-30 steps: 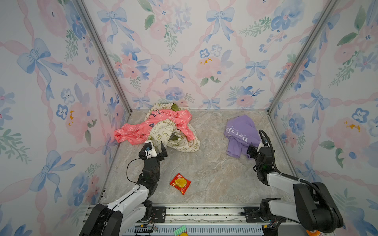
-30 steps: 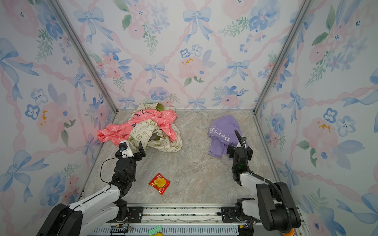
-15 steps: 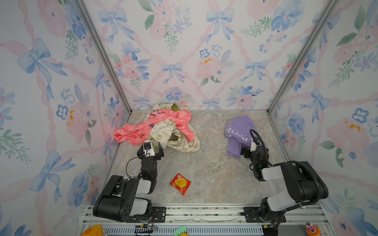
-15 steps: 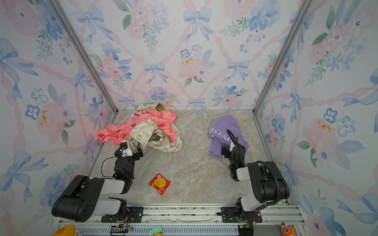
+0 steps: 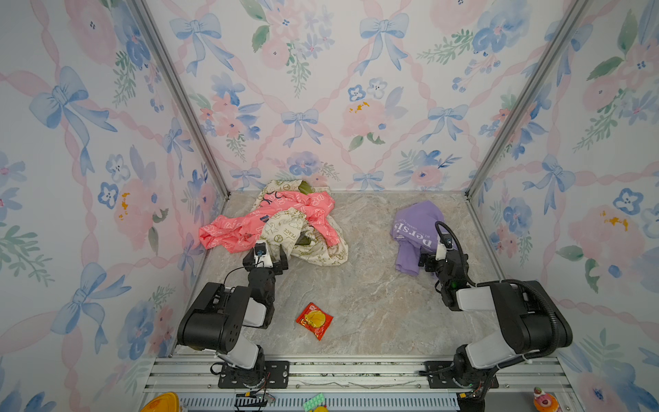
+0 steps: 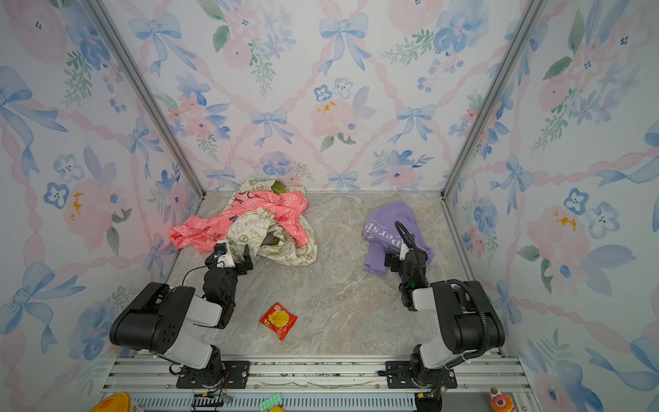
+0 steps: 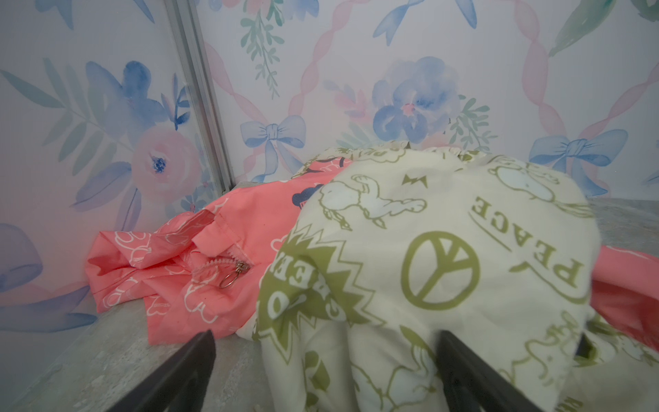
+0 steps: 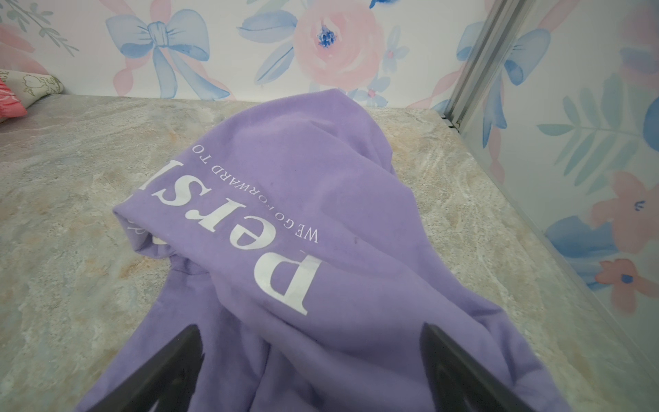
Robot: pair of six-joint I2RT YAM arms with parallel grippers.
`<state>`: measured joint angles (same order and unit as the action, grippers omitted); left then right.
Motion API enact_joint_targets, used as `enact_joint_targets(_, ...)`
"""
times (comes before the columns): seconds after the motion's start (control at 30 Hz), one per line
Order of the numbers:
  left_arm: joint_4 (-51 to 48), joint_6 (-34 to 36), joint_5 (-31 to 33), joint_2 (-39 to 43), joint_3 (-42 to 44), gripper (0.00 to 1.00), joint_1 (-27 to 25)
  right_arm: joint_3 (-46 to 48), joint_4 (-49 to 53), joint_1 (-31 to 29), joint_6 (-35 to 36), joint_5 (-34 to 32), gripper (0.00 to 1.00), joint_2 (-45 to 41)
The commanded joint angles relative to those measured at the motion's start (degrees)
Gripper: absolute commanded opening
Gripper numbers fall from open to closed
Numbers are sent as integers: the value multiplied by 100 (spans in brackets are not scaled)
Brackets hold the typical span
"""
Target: Pick out a specific cloth from the pile
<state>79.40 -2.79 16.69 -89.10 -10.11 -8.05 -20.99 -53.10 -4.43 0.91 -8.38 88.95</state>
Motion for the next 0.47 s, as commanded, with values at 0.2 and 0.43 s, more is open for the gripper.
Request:
enact_joint_targets(0.2,-79,-21,45,-35,-51,98,20,-137,98,74,-29,108,97,-27)
enact_joint_targets(0.43,-109,-119,-268,4,-29,98,173,-142,98,82,-29,109,97,-31)
